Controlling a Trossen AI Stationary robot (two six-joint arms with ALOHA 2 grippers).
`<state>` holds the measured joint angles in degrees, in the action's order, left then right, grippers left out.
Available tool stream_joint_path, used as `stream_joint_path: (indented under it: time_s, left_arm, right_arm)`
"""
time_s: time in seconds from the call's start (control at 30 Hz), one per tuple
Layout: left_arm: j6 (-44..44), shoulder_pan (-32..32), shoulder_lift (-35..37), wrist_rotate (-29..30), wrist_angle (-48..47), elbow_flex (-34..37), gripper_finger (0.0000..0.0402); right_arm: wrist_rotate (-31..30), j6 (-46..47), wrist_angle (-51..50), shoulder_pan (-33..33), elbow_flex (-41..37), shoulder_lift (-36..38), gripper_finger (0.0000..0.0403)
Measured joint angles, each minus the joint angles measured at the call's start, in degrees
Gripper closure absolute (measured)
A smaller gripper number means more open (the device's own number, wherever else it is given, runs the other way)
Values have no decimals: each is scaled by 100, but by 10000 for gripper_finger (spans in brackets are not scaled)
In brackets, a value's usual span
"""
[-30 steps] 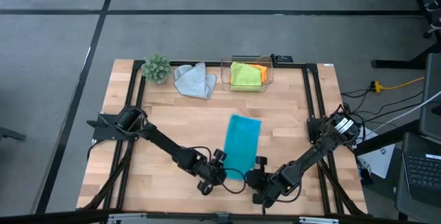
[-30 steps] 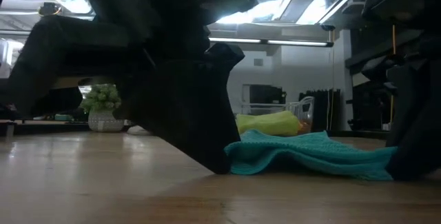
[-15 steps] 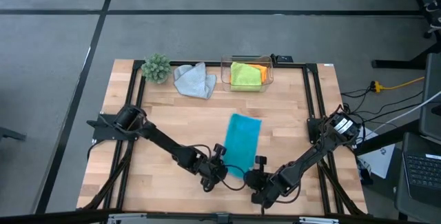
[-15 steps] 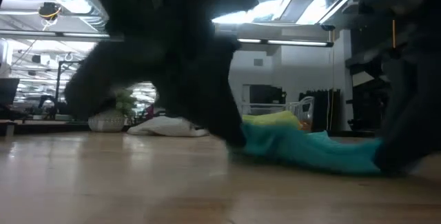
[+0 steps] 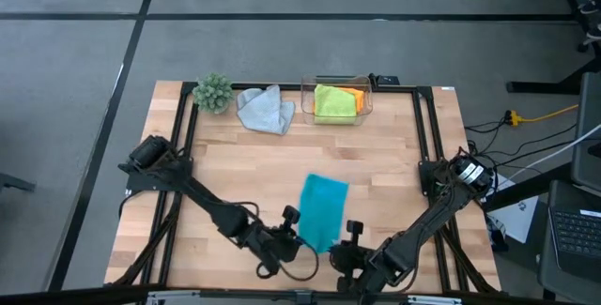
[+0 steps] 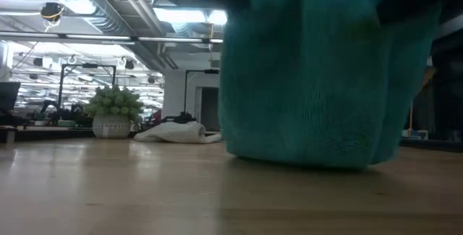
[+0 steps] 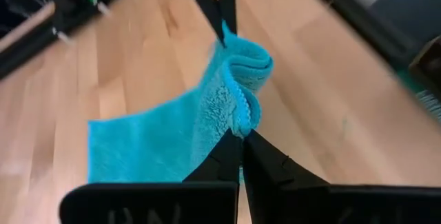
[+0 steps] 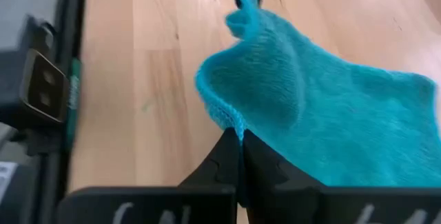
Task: Fold microfiber towels
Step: Fold the blue microfiber cloth
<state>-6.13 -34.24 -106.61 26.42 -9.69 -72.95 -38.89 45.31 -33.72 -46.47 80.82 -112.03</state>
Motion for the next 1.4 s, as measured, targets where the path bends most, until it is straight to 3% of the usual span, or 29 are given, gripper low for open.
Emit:
stream_joint_path:
  time_s: [0.3,0.53,1.17,1.4]
  left_arm:
    - [4,-276,350,224,-24,-11,401]
    - [223,-67,348,482,-495,-9,401]
    - [1324,700,348,703,-1656,-9,402]
    - [1370,880,348,697,-1659,213,401]
  right_arm:
    - [-33,142,-452,10,232,9,398]
    - [-656,681,-1244,188,213,9,398]
    - [-458,414,-1615,1048,212,9,398]
    - [-306,487,-1613,1193,211,7,398]
